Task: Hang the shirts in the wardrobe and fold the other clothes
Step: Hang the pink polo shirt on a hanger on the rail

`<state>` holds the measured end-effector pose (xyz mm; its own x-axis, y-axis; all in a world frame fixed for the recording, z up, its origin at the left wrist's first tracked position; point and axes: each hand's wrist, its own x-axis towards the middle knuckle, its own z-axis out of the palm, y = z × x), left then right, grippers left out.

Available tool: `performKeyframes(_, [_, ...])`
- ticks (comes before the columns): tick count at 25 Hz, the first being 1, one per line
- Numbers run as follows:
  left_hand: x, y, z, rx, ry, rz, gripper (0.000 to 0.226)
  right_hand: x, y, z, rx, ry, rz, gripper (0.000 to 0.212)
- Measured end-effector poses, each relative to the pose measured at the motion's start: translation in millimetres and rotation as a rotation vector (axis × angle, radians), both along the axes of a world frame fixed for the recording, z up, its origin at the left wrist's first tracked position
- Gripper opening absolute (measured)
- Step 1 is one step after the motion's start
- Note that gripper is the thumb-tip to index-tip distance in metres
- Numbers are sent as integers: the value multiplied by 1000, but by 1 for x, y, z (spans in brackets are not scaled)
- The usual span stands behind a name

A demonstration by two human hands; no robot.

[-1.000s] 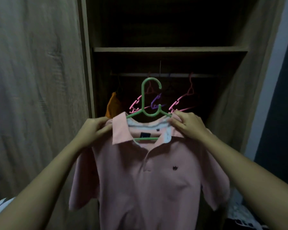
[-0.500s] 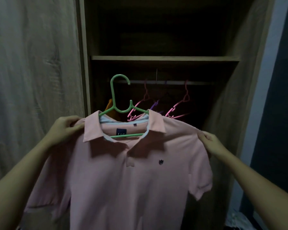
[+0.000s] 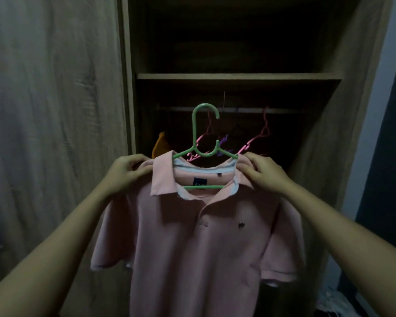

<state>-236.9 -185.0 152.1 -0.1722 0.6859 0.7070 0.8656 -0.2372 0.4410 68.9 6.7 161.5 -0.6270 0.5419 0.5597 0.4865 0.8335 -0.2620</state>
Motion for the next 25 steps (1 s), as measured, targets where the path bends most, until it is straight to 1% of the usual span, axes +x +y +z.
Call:
performKeyframes(1, [-2, -1, 0, -4, 26, 16, 4, -1, -2, 0, -6, 65, -10, 28])
performKeyframes(2, [-5, -1, 0, 7, 70, 45, 6, -4, -6, 1, 6, 125, -36, 22])
performKeyframes(3, [-8, -2, -2, 18, 81, 93, 6, -7, -8, 3, 31, 166, -61, 18])
performKeyframes(4, [-11, -2, -4, 34, 51, 122, 3, -9, -10, 5, 48, 190, -82, 16])
performKeyframes(5, [-12, -2, -6, 56, -16, 141, 3, -11, -12, 7, 55, 205, -93, 16])
performKeyframes(6, [-16, -2, -10, 82, -87, 134, 7, -12, -12, 9, 50, 211, -95, 16])
performKeyframes(9, [-24, -4, -20, 113, -276, 35, 24, -9, -7, 13, 28, 217, -92, 11])
performKeyframes(10, [-26, -5, -23, 88, -316, 23, 27, -6, -5, 14, 28, 229, -95, 10])
performKeyframes(12, [-32, -9, -30, -103, -346, 81, 26, 0, 1, 16, 26, 267, -117, 16])
performKeyframes(14, [-38, -12, -39, -322, -332, 184, 23, 7, 9, 16, 11, 291, -138, 21])
performKeyframes(15, [-42, -14, -43, -344, -280, 264, 25, 11, 14, 16, 2, 286, -142, 22])
performKeyframes(17, [-51, -19, -49, -259, -178, 410, 33, 17, 22, 12, -9, 272, -142, 22])
performKeyframes(18, [-57, -19, -51, -243, -161, 412, 30, 19, 24, 10, -10, 271, -142, 22])
performKeyframes(19, [-54, -23, -47, -277, -191, 382, 19, 20, 26, 8, -14, 268, -139, 22])
performKeyframes(20, [-54, -23, -42, -313, -254, 273, 10, 20, 28, 6, -18, 260, -126, 22])
performKeyframes(21, [-47, -26, -31, -341, -364, 134, 26, 20, 29, 3, -27, 253, -103, 23])
performKeyframes(22, [-41, -24, -20, -304, -492, -44, 40, 18, 31, 1, -40, 243, -73, 24])
performKeyframes(23, [-32, -25, -7, -299, -581, -138, 47, 14, 31, -1, -54, 235, -34, 25])
performKeyframes(24, [-23, -24, 4, -322, -598, -219, 47, 8, 31, -4, -69, 232, 9, 28])
performKeyframes(25, [-9, -25, 18, -415, -503, -230, 46, 1, 30, -7, -90, 237, 51, 30])
